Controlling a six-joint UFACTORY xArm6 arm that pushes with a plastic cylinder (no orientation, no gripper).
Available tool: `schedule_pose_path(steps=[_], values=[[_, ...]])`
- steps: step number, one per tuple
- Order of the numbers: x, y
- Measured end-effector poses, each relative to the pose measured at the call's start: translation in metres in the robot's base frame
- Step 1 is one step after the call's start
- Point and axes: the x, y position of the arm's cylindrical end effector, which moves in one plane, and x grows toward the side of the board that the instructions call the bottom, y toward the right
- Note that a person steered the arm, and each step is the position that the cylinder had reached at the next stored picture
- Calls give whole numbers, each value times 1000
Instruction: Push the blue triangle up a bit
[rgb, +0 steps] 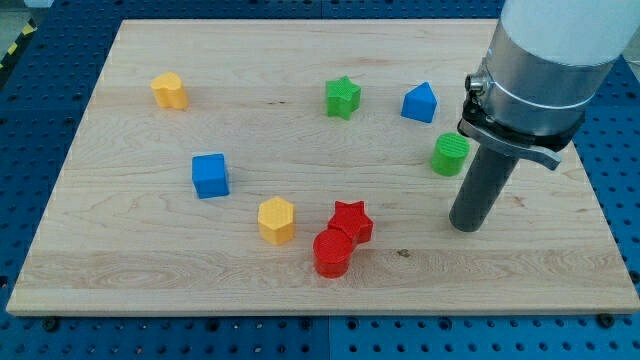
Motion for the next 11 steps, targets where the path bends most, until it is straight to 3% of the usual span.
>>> schedule_pose_path(steps=[4, 7, 8, 11], values=[[-39, -42], [-98, -48], [-145, -35], [-194, -24]])
